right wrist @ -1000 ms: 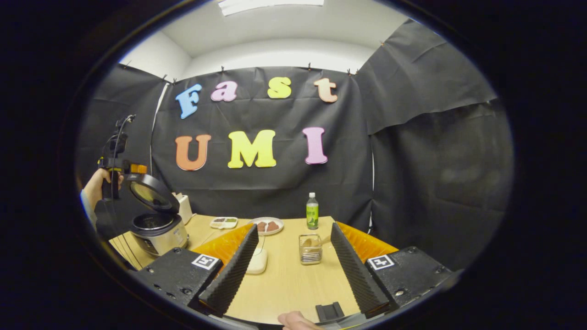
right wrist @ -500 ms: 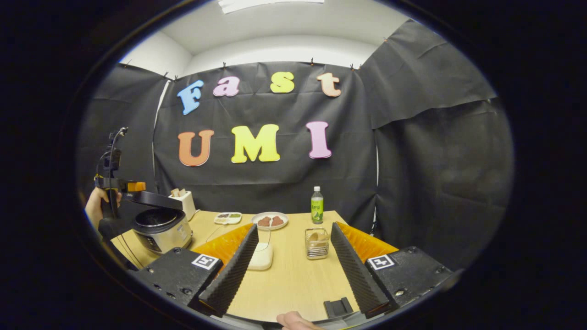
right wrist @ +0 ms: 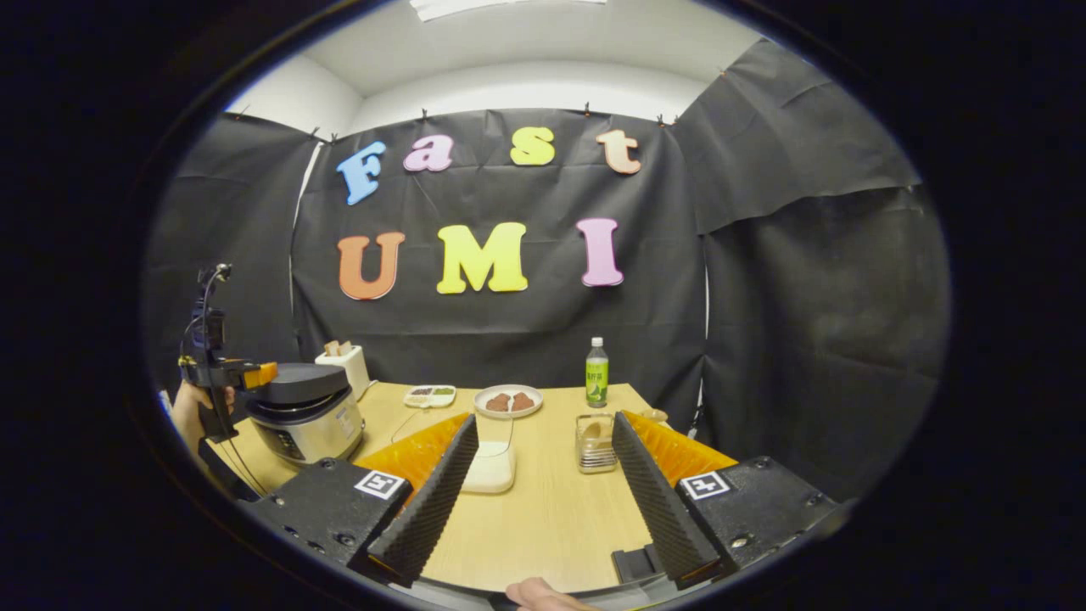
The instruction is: Close the left gripper, press the button to open the rice cooker; take a wooden spoon from the chopstick holder with the right hand, scoop a spoonful of rice and pour it into the rice cooker, then put the wooden spoon back into the chopstick holder.
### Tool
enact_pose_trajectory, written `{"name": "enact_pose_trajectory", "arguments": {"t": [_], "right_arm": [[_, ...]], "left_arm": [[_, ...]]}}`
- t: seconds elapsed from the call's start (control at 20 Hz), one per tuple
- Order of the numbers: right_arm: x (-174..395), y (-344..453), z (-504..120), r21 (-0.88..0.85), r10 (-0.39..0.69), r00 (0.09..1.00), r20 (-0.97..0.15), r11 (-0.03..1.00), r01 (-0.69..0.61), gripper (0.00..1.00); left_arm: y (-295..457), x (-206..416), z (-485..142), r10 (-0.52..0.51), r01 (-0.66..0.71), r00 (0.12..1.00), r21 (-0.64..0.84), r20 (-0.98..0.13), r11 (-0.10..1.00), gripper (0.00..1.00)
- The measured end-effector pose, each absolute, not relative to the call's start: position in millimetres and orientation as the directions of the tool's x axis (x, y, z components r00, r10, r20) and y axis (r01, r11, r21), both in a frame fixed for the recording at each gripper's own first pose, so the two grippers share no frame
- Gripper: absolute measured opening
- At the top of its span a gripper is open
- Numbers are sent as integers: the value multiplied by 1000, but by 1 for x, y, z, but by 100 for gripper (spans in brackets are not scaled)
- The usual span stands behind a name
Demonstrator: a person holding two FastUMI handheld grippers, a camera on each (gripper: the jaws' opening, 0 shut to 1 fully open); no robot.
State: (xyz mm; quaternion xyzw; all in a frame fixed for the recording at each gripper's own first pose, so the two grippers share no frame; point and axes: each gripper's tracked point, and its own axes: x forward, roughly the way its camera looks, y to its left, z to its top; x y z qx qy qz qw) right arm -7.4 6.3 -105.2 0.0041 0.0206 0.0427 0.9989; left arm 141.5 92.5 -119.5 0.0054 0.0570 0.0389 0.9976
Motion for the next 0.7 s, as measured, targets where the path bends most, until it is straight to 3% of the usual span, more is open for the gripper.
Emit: {"name": "enact_pose_trajectory", "arguments": {"t": [0.15,0.2,0.25,0.3,0.4,0.45,0.5,0.7], "right_arm": [[-7,6,-108,18,84,995,-48,996,-83,100],[-7,6,-108,17,84,995,-50,996,-83,100],[-7,7,-107,18,85,995,-50,996,-84,100],[-8,8,-107,19,88,995,-49,996,-87,100],[-7,8,-107,19,90,995,-49,996,-90,100],[-7,8,-107,18,90,995,-49,996,-89,100],[-7,9,-107,18,90,995,-49,996,-90,100],[-8,9,-106,10,90,995,-51,996,-89,100]], "left_arm": [[91,140,-144,91,-88,984,30,-150,996,100],[91,138,-137,92,-90,990,29,-110,996,100],[91,137,-140,93,-92,988,14,-124,996,93],[90,136,-138,93,-92,991,15,-101,996,100],[90,137,-145,96,-95,990,20,-101,995,100],[90,135,-145,97,-96,992,19,-84,995,93],[91,135,-145,97,-97,993,7,-63,995,100],[91,137,-141,115,-115,993,9,-12,993,100]]}}
